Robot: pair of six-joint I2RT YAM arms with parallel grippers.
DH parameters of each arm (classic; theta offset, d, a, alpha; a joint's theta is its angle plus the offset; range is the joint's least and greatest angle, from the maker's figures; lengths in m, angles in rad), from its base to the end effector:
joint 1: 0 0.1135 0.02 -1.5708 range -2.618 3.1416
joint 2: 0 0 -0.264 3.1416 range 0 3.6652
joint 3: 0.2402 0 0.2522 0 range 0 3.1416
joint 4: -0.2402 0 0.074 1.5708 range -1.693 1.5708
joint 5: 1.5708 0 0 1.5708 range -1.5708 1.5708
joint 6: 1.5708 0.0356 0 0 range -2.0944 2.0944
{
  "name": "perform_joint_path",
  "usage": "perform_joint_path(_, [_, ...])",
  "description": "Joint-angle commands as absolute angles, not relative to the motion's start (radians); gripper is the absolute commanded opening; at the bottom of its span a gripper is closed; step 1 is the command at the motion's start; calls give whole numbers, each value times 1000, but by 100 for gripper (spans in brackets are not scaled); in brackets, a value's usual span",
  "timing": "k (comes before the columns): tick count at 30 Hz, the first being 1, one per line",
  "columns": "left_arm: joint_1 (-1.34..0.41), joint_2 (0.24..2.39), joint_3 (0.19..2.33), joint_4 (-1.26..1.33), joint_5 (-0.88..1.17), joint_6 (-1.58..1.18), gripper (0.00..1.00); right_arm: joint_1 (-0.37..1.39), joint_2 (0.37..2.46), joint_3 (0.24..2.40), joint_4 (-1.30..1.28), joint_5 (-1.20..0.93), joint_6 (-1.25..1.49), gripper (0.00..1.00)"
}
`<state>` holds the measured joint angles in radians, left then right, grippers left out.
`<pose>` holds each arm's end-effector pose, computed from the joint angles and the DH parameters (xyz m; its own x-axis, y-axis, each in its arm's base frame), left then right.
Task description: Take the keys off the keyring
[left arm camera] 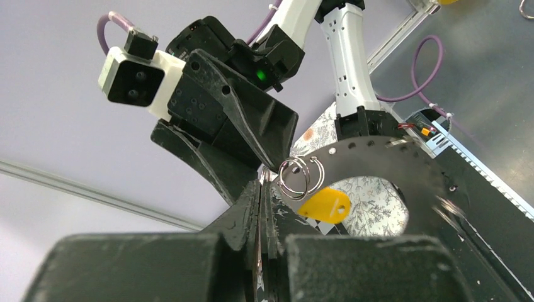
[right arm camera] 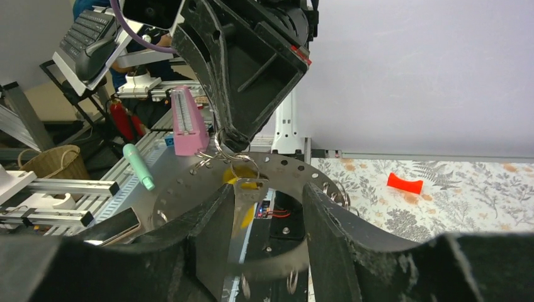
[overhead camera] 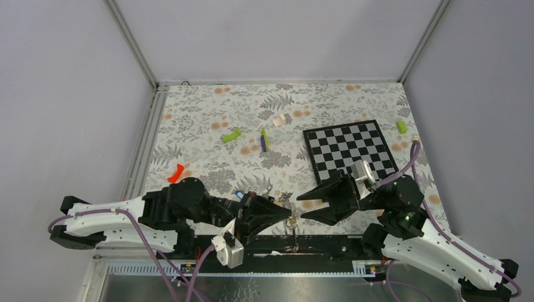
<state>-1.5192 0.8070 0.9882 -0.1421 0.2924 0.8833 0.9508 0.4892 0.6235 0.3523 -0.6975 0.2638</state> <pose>-0.0012 -0.1758 0.4115 0.7518 -0.2089 -0.6254 0.6147 -0.1210 0.7794 0.0460 0.1038 0.3772 0.0136 0.3631 -0.9317 -0.9915 -0.1154 -0.0595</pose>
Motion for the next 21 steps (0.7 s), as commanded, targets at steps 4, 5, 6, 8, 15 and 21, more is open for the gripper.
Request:
perform_joint_path(4, [-1517, 796, 1020, -70, 322, 958, 0, 951, 510, 638, 420, -744, 273, 51])
perform_joint_path(5, [-1517, 796, 1023, -85, 332, 987, 0, 951, 509, 639, 424, -744, 274, 51])
perform_joint_path(6, [-1517, 794, 1026, -96, 341, 1013, 0, 951, 508, 639, 428, -743, 275, 51])
perform_joint_path(8, [-1517, 793, 1029, -101, 356, 1033, 0, 951, 508, 640, 441, -741, 281, 51])
perform_joint_path(15, [-1517, 805, 1029, -91, 378, 1057, 0, 951, 530, 640, 510, -761, 342, 42])
perform_joint_path(21, [-1517, 810, 1032, -82, 375, 1070, 0, 951, 536, 635, 502, -767, 348, 36])
